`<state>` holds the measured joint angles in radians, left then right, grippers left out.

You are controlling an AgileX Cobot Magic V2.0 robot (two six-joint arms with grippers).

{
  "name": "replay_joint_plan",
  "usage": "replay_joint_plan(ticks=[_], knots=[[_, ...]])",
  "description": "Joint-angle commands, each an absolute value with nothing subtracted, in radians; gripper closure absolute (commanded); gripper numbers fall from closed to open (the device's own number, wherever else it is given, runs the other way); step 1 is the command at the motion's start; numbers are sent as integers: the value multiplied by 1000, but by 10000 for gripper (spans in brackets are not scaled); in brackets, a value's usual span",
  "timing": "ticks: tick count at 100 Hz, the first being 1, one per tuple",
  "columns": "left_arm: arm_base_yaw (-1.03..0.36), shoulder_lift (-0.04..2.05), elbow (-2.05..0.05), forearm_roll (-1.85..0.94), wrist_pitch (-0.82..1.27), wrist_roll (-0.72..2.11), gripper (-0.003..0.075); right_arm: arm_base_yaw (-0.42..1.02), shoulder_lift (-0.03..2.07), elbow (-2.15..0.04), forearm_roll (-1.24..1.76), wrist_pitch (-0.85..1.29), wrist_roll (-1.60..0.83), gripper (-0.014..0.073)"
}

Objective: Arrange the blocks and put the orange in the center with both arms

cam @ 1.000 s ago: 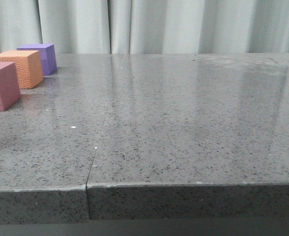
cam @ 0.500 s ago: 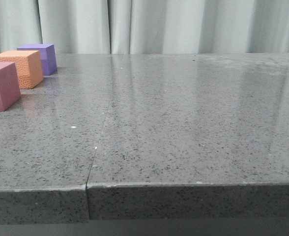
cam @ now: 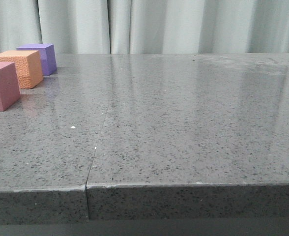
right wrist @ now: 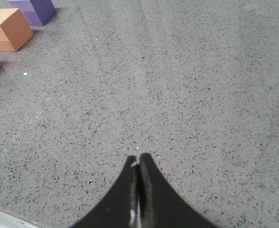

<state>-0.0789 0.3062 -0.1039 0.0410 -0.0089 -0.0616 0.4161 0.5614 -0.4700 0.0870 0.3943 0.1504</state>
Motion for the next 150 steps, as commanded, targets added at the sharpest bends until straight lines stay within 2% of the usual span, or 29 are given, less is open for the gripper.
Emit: replay_joint_plan(ticks=[1, 29, 44, 150], knots=[[-48, 267, -95, 25, -113, -50, 741, 415, 559, -495, 77, 326, 138, 663], [25, 73, 20, 10, -106, -50, 741, 415, 559, -495, 77, 326, 138, 663], [27, -40, 41, 0, 38, -50, 741, 415, 559, -495, 77, 326, 138, 663], [25, -34, 41, 0, 42, -50, 741, 415, 561, -495, 77, 331, 138, 663]])
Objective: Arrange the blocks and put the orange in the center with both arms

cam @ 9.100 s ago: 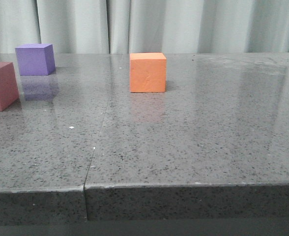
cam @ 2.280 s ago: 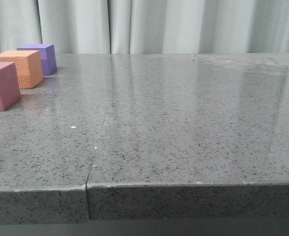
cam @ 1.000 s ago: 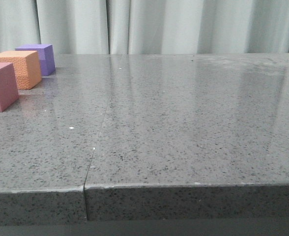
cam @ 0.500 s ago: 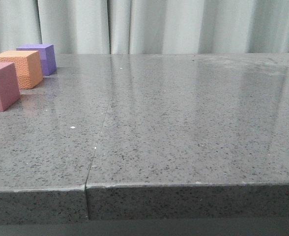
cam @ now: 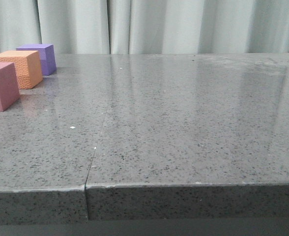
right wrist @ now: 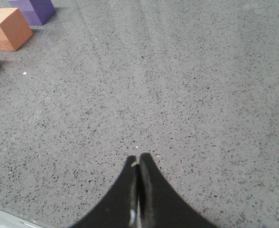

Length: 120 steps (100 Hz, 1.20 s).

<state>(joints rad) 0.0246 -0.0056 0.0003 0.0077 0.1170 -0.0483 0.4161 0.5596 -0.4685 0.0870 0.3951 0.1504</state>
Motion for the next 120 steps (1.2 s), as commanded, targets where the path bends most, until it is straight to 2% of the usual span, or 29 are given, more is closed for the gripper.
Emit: replay_joint_plan(ticks=[1, 34, 64, 92, 120], knots=[[25, -34, 41, 0, 42, -50, 741, 415, 561, -495, 77, 331, 138, 663], [25, -34, 41, 0, 42, -50, 741, 405, 549, -479, 66, 275, 138, 663], [25, -34, 41, 0, 42, -50, 741, 224, 413, -296, 48, 60, 138, 663], [25, -34, 41, 0, 42, -50, 741, 93, 239, -137, 78, -13, 0, 663], [25, -34, 41, 0, 42, -50, 741, 2, 75, -49, 80, -12, 14, 663]])
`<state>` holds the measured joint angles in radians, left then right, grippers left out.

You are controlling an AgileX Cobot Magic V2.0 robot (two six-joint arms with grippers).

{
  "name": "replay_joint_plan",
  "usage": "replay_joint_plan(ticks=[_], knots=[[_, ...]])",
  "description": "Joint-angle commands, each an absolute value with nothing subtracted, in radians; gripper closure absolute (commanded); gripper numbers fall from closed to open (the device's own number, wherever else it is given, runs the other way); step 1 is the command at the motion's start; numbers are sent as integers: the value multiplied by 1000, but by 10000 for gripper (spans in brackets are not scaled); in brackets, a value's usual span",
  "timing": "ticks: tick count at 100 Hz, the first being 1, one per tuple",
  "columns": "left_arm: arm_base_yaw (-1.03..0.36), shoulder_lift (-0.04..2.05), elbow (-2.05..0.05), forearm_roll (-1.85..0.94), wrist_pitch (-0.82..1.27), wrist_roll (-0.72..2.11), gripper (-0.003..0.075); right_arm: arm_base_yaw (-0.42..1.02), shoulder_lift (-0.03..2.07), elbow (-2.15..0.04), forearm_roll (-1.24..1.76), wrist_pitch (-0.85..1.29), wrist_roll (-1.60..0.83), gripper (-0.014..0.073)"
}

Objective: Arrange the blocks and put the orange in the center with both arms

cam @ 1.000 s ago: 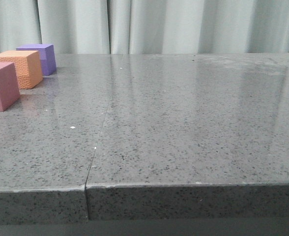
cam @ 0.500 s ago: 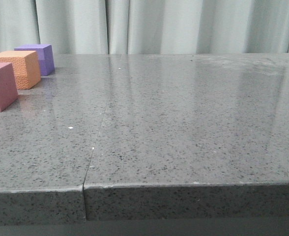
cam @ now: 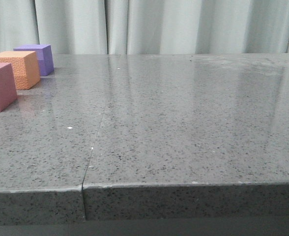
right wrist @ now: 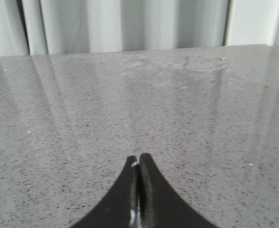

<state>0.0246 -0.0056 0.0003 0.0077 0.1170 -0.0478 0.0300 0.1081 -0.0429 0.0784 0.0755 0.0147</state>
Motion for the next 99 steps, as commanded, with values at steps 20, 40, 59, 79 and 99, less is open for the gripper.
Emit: replay_joint_plan(ticks=[20, 40, 59, 79, 99], knots=[[25, -34, 41, 0, 42, -50, 741, -27, -35, 11, -19, 20, 139, 663], [25, -34, 41, 0, 42, -50, 741, -27, -34, 11, -25, 17, 139, 663], [25, -34, 41, 0, 42, -50, 741, -27, -34, 11, -26, 17, 139, 663], [25, -34, 41, 0, 42, -50, 741, -27, -34, 11, -26, 17, 139, 663], [25, -34, 41, 0, 42, -50, 741, -27, -34, 11, -26, 17, 139, 663]])
